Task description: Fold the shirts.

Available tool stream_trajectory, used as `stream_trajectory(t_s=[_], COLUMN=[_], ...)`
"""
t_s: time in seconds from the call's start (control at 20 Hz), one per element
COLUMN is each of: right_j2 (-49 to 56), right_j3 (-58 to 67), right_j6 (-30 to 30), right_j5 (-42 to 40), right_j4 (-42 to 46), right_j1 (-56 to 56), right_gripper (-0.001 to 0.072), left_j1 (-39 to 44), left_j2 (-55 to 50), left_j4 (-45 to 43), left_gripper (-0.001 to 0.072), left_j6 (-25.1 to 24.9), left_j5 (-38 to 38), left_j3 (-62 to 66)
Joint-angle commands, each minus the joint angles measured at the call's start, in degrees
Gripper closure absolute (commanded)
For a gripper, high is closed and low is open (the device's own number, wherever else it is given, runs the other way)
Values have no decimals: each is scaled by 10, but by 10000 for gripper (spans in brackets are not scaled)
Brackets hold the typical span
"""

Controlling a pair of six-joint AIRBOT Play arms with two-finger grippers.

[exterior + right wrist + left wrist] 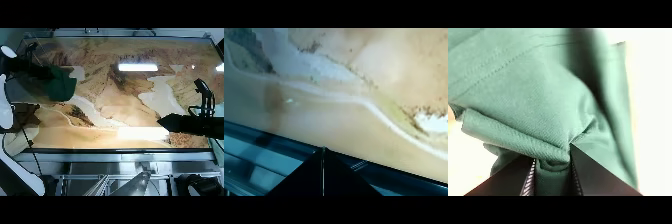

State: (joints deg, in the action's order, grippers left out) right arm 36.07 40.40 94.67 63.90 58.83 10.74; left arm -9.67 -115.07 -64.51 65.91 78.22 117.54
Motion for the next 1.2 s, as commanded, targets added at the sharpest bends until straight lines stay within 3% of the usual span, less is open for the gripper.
stream_trajectory(t_s=[0.0, 0.15, 0.5, 0.55, 0.6, 0.65, 0.7, 0.75, 0.9, 1.15], right_j2=[0, 0, 1, 0, 0, 0, 5, 16, 99, 308], right_j3=[0, 0, 0, 0, 0, 0, 0, 0, 0, 0], right_j6=[-4, -4, -4, -4, -4, -4, -4, -5, -67, -227], right_j5=[-11, -38, -45, -45, -39, -28, -20, -17, -22, -87], right_j4=[1, 0, 0, 2, 6, 7, 7, 6, -26, -241], right_j1=[0, 0, 0, 0, 0, -3, -7, -10, -10, -5], right_gripper=[688, 688, 688, 688, 684, 628, 455, 379, 379, 379], left_j1=[91, 178, 332, 338, 338, 329, 311, 289, 215, 165], left_j2=[48, 89, 114, 114, 114, 114, 114, 114, 136, 195], left_j4=[105, 135, 135, 136, 134, 130, 130, 130, 130, 142], left_gripper=[682, 682, 684, 447, 55, -7, -9, -9, -9, 1], left_j6=[-9, 11, 24, 28, 42, 75, 87, 97, 126, 62], left_j5=[85, 106, 12, 11, 27, 52, 94, 131, 186, 87], left_j3=[-12, -100, -263, -266, -261, -246, -223, -204, -249, -447])
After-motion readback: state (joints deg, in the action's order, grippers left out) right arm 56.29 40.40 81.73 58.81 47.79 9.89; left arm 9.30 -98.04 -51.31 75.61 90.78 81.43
